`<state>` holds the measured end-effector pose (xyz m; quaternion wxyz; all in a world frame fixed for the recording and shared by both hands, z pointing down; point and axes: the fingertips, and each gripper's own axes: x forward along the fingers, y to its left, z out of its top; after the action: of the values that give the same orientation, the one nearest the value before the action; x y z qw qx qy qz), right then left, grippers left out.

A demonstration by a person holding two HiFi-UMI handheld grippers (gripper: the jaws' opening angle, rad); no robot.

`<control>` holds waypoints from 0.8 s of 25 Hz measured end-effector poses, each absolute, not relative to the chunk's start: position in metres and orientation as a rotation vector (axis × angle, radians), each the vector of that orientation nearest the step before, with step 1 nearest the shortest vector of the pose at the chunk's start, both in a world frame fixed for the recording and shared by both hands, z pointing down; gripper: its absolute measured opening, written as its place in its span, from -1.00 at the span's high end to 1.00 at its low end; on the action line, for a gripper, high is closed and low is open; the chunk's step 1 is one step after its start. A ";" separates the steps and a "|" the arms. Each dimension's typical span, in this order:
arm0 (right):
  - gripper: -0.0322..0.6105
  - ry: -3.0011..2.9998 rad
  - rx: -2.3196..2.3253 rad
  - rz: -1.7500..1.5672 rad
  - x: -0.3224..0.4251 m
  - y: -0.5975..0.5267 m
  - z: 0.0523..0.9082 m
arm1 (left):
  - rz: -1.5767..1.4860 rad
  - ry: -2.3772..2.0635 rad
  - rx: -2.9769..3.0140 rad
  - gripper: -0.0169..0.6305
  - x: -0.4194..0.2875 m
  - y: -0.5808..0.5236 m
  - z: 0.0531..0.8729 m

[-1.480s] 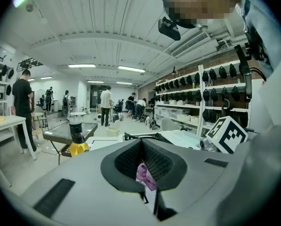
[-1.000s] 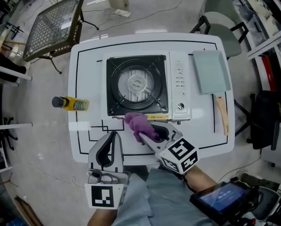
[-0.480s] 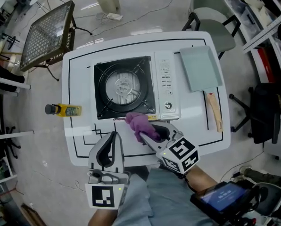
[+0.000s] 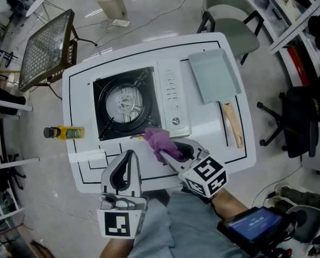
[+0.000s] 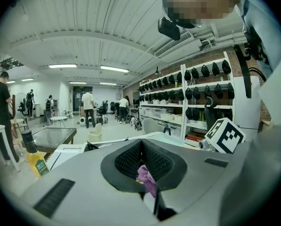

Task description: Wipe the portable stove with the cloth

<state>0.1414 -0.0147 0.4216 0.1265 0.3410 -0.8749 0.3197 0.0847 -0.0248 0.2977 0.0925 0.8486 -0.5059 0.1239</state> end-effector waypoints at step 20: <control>0.45 -2.519 1.180 0.927 0.255 -0.011 0.414 | 0.361 -1.403 2.623 0.89 0.187 -0.018 0.290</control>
<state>0.2547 -0.0106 0.4142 0.1048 0.4002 -0.8544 0.3144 0.1871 -0.0181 0.2900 0.0723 0.8731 -0.4670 0.1202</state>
